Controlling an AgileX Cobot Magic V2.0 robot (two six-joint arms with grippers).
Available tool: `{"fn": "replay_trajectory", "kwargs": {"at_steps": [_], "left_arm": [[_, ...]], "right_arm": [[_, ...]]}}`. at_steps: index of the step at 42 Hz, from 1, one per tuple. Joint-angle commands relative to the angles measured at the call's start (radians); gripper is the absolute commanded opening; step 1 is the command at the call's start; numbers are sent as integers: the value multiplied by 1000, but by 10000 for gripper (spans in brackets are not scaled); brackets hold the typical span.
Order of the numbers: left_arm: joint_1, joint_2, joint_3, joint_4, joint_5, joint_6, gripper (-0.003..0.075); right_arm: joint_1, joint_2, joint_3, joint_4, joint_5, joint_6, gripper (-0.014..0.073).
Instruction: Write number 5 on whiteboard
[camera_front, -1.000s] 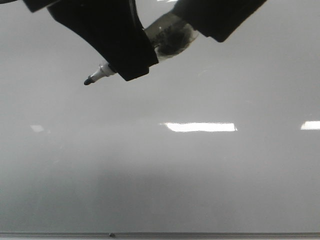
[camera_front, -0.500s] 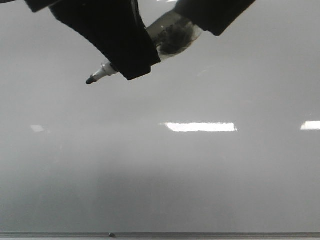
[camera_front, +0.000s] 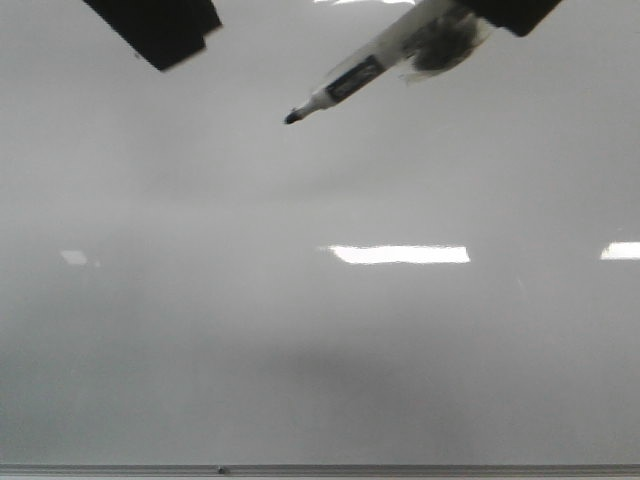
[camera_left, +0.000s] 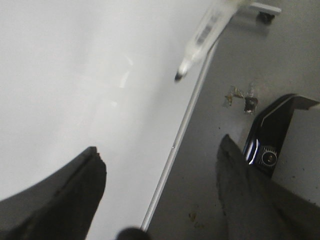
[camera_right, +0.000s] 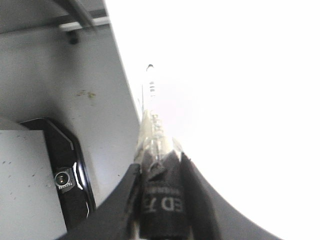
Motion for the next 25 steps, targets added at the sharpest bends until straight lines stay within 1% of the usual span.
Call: {"fn": "replay_trajectory", "kwargs": {"at_steps": [1,4,8,11,13,16,20,22,25], "left_arm": [[53,-99,4,-7,-32,-71,461],[91,-151,40,-7,-32,-102,461],[128,-203,88,-7,-36,-109,461],[155,-242,124,-7,-59,-109,461],[168,-262,143,-7,-76,-109,461],[181,-280,159,-7,-99,-109,461],[184,-289,168,-7,-128,-109,461],[184,-289,168,-7,-136,-109,461],[184,-289,168,-7,-148,-109,461]], "right_arm": [[-62,-67,-34,-37,-34,111,-70],[-110,-103,-33,-62,-34,205,-70],[-169,-160,-13,-64,-33,334,-70],[-201,-209,44,-64,-85,407,-70],[-210,-247,104,-64,-152,446,-70],[-212,-301,210,-64,-349,485,-70],[-212,-328,341,-62,-591,485,-70],[-212,-328,383,-62,-669,485,-70],[-212,-311,415,-62,-735,485,-70]]}}
